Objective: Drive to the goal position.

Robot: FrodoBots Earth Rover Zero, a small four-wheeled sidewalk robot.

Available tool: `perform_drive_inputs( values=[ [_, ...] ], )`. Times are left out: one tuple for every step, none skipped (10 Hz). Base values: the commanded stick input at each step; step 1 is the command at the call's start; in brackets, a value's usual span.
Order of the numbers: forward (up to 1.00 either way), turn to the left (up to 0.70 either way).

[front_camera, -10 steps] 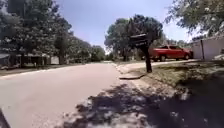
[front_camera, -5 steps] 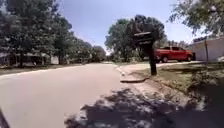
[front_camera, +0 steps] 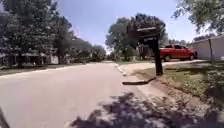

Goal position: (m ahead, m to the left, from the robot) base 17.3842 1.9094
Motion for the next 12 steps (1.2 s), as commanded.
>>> perform_drive_inputs(
  values=[
    [0.7,0.0],
    [0.7,0.0],
    [0.7,0.0],
    [0.7,0.0],
    [0.7,0.0],
    [0.7,0.0],
    [0.7,0.0],
    [0.7,0.0],
    [0.7,0.0],
    [0.7,0.0],
    [0.7,0.0],
    [0.7,0.0]
  ],
)
